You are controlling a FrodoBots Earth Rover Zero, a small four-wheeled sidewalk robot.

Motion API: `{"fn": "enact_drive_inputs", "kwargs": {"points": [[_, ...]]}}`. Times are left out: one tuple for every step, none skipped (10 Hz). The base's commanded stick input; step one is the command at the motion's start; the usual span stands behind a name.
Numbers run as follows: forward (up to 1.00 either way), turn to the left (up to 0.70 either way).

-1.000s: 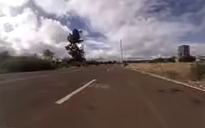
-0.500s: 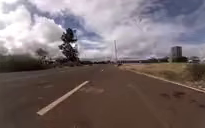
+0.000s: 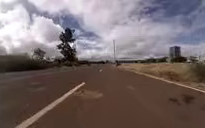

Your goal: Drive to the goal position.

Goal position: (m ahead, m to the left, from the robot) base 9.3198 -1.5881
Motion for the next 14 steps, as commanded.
{"fn": "enact_drive_inputs", "kwargs": {"points": [[0.70, -0.35], [0.70, -0.35], [0.70, -0.35], [0.70, -0.35], [0.70, -0.35], [0.70, -0.35], [0.70, -0.19], [0.70, 0.00], [0.70, 0.00], [0.70, 0.00], [0.70, 0.00], [0.70, 0.00], [0.70, 0.00], [0.70, 0.00]]}}
